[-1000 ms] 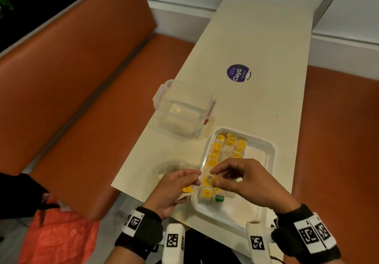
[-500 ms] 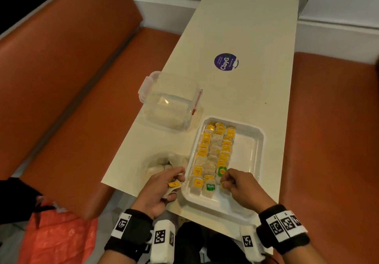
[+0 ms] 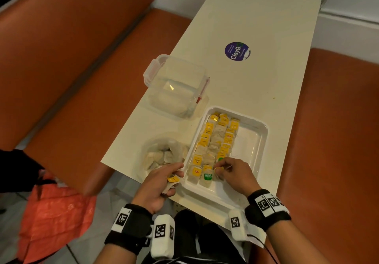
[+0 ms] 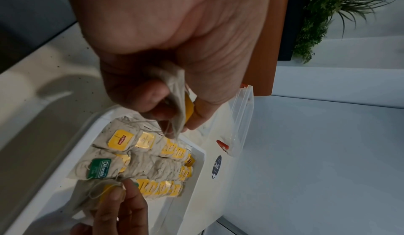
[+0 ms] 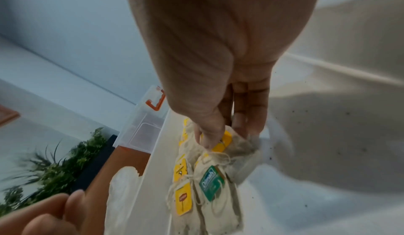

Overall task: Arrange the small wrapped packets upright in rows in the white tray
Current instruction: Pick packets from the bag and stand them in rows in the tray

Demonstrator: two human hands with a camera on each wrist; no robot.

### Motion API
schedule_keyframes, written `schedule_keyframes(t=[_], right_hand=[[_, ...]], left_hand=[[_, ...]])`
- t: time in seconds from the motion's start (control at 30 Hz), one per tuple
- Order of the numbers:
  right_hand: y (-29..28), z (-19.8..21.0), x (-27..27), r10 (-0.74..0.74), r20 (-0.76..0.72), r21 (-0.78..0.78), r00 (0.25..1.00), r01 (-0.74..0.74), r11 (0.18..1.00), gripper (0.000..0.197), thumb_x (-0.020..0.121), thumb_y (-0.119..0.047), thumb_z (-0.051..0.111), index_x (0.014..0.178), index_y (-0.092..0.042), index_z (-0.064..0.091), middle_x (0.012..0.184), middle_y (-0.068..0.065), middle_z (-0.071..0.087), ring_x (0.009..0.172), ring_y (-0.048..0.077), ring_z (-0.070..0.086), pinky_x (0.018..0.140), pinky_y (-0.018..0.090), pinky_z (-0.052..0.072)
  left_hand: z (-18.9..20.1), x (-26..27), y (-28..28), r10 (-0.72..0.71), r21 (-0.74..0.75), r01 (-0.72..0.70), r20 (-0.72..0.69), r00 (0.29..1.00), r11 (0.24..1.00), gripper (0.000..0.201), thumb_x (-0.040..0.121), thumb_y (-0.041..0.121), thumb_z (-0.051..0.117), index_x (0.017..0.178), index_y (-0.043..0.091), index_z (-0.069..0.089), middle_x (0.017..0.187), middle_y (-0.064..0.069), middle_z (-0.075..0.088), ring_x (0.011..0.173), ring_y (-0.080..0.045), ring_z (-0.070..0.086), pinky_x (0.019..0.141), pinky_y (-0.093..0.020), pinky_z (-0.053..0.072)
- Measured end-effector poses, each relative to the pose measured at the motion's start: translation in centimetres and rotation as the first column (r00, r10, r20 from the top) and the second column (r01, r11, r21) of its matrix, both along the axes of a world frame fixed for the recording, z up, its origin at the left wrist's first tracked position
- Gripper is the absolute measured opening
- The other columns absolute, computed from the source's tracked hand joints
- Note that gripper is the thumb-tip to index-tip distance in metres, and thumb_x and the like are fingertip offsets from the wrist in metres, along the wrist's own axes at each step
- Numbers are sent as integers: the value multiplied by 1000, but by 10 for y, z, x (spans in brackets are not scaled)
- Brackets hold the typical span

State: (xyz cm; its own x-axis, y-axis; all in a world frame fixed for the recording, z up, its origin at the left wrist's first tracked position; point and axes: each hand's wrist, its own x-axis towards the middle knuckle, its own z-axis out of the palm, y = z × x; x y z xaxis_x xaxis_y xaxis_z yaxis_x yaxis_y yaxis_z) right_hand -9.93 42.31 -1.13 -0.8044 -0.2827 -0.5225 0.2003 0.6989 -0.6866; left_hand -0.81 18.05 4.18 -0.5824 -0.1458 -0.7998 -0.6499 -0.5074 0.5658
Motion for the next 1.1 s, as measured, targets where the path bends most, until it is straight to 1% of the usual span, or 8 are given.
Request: schedule_keyframes(t=[0.07, 0.23, 0.43, 0.53, 0.63, 0.83, 0.97, 1.1], right_hand=[[0, -3, 0, -43, -5, -9, 999, 42, 999, 8, 88, -27, 78, 90, -35, 79, 95, -15, 73, 87, 3, 65, 74, 14, 44], [0, -9, 2, -112, -42, -16, 993, 111, 994, 9, 86, -25, 80, 93, -32, 79, 100, -12, 72, 86, 0, 62, 70, 8, 40], [2, -4, 5, -97, -161, 32, 982, 103, 994, 28, 74, -25, 91, 94, -32, 72, 104, -11, 60, 82, 10, 61, 77, 25, 50], [5, -2, 8, -7, -170, 28, 985, 12, 1000, 33, 65, -25, 96, 83, -30, 69, 96, -11, 58, 78, 9, 60, 71, 22, 48], [4, -4, 8, 141, -140, 84, 980, -130, 988, 26, 70, -16, 91, 83, -24, 70, 92, -11, 56, 78, 8, 57, 69, 15, 43], [2, 1, 2, 118, -134, 81, 984, -108, 991, 21, 74, -14, 89, 86, -20, 73, 92, -11, 57, 80, 9, 57, 72, 16, 44], [-9, 45, 4, 69, -131, -83, 989, -80, 993, 27, 68, -26, 96, 86, -28, 76, 88, -9, 68, 75, 9, 61, 66, 12, 47], [-29, 108, 12, 191, -170, -319, 967, -237, 918, 33, 68, -32, 97, 94, -32, 78, 94, -12, 71, 77, 3, 65, 67, 15, 51]], left_hand=[[0, 1, -1, 5, -8, -5, 5, 1000, 1000, 32, 91, 23, 77, 114, 1, 73, 84, -7, 67, 54, -12, 46, 41, -23, 27], [1, 1, -3, 15, -11, -15, 4, 1000, 1000, 30, 90, 24, 78, 111, 2, 74, 82, -7, 67, 55, -12, 46, 41, -22, 27], [-1, 0, -1, 6, -26, -5, 14, 1000, 1000, 30, 92, 24, 76, 112, 2, 74, 83, -7, 68, 54, -11, 47, 42, -23, 27], [0, -2, 1, 1, -17, -1, 12, 1000, 1000, 27, 91, 24, 77, 110, 5, 75, 85, -8, 68, 54, -11, 46, 43, -24, 26], [1, -3, 3, 3, 9, -3, 14, 1000, 1000, 26, 91, 24, 78, 108, 5, 74, 84, -8, 67, 54, -12, 46, 41, -23, 25], [9, -10, 11, 36, 75, -39, 39, 999, 996, 36, 100, 39, 67, 114, 6, 74, 79, -4, 68, 51, -10, 47, 37, -19, 25], [15, -15, 18, 24, 99, -24, 3, 1000, 995, 43, 101, 44, 63, 114, 5, 74, 81, -6, 67, 51, -11, 46, 37, -20, 26], [21, -16, 26, -25, 116, 34, -76, 997, 993, 50, 103, 47, 57, 119, 4, 76, 92, -11, 73, 60, -15, 58, 45, -24, 36]])
